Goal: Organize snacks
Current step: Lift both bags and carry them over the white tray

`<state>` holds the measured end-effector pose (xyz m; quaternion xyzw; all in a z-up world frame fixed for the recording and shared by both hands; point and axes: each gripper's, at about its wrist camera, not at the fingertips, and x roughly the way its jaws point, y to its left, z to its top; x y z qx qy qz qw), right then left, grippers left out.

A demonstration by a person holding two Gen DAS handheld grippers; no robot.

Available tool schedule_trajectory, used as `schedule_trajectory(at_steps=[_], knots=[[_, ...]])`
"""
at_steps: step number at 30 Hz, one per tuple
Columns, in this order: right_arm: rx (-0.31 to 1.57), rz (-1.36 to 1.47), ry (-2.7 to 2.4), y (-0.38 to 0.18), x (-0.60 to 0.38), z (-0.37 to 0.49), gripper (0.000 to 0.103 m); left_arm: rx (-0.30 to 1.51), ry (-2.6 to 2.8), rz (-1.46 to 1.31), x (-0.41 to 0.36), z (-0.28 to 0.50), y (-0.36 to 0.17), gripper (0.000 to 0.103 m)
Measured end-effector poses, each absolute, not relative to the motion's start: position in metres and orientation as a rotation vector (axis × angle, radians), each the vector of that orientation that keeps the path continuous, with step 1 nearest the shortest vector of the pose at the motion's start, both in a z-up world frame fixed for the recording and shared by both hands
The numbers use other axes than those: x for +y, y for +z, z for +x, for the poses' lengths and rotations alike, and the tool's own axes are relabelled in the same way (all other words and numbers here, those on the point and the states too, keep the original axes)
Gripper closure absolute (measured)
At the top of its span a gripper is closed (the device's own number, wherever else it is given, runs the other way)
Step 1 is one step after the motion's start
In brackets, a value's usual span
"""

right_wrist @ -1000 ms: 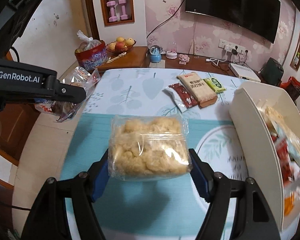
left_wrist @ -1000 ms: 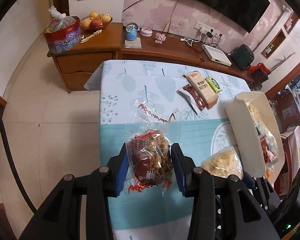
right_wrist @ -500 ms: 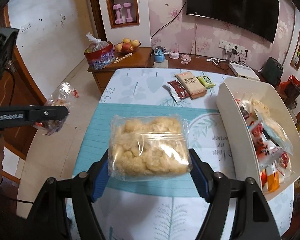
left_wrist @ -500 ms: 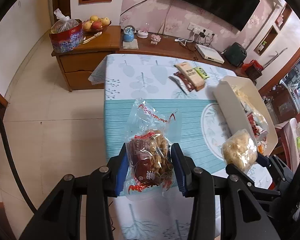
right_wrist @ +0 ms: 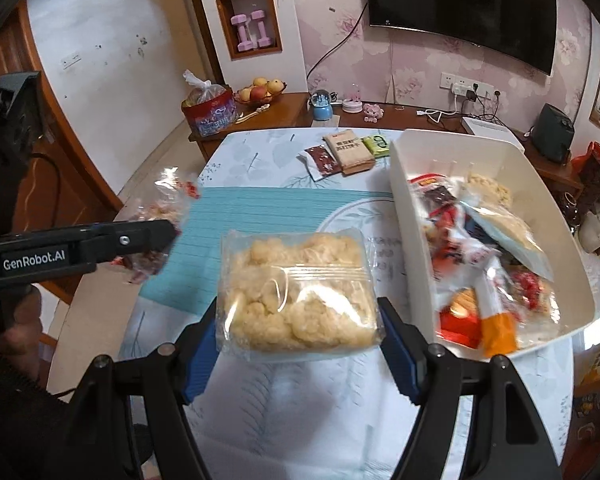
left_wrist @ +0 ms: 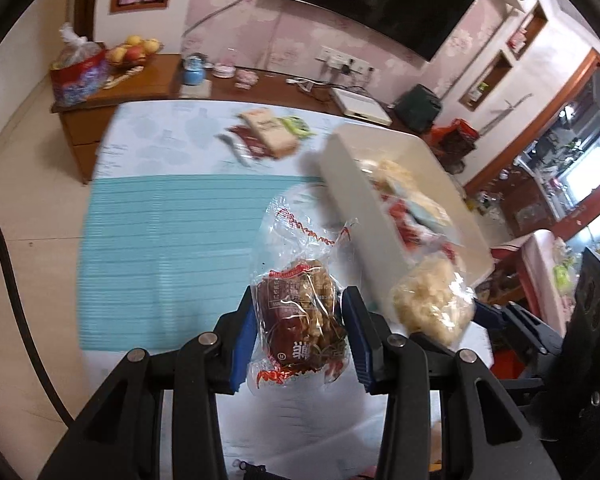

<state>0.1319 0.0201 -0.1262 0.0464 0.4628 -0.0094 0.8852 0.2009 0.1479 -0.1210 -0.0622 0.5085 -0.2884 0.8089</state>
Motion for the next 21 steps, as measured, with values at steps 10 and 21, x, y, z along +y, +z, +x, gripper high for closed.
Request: schedule_trajectory(at_steps=[10, 21], knots=[[0.940, 0.087, -0.023, -0.112, -0.057, 0.096, 0.030, 1.102, -0.727, -0.177, 0.041, 0.171, -0.119, 0.063], [0.919, 0.077, -0.112, -0.105, -0.139, 0.084, 0.030, 1.104, -0.808, -0.203, -0.037, 0.175, -0.126, 0.063]])
